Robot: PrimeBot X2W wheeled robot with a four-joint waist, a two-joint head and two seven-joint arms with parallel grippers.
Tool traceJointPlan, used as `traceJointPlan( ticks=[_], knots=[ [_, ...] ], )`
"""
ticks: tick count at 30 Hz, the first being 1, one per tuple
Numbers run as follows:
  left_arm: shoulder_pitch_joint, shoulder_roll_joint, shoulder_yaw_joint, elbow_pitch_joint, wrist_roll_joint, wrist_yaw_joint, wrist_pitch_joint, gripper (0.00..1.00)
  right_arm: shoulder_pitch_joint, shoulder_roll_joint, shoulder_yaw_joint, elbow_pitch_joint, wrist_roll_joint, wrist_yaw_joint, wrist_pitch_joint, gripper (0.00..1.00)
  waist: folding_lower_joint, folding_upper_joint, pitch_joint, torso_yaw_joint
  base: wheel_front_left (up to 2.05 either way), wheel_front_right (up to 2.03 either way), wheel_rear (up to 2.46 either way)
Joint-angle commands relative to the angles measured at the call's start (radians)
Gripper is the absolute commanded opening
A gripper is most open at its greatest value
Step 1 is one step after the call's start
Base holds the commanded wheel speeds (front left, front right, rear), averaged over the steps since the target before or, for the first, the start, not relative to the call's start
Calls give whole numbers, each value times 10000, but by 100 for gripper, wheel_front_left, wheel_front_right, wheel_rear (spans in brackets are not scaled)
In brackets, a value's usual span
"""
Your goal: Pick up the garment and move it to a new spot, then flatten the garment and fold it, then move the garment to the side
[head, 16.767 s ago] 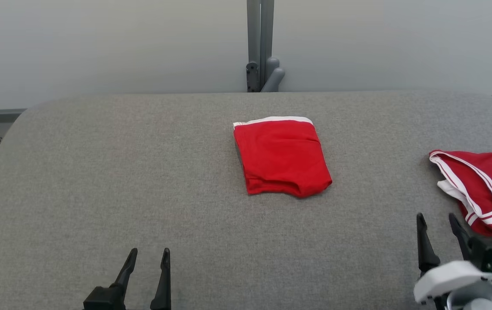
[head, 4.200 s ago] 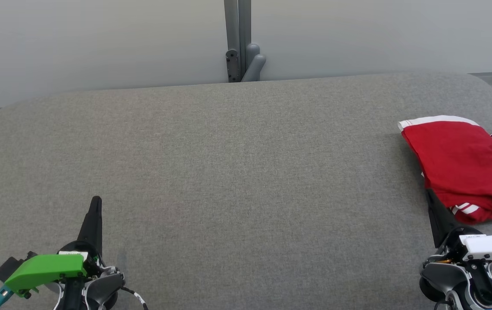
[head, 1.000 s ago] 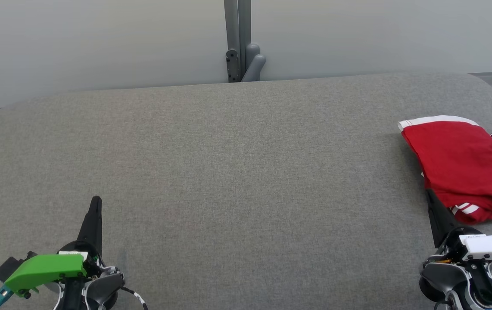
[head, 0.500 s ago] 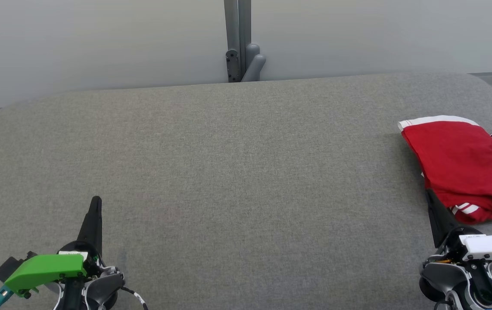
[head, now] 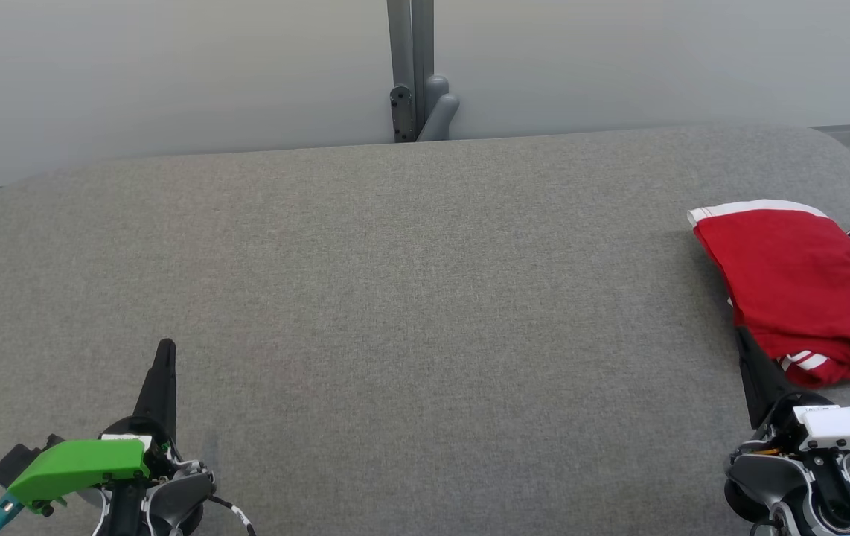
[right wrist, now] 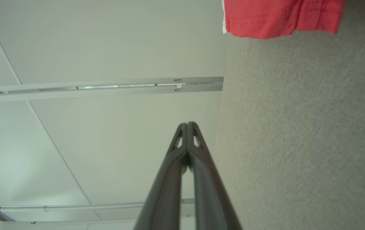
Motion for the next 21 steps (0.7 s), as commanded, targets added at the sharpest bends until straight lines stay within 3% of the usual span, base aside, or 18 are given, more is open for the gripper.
traceJointPlan(
  ticks=[1, 21],
  knots=[
    [-123, 63, 25, -29, -23, -42, 9, 0, -35, -44, 6, 21, 55, 4, 10, 0, 0, -1, 0, 0, 0, 0, 0],
    [-123, 63, 25, -27, -23, -42, 9, 0, -35, -44, 6, 21, 55, 4, 10, 0, 0, -1, 0, 0, 0, 0, 0]
  ],
)
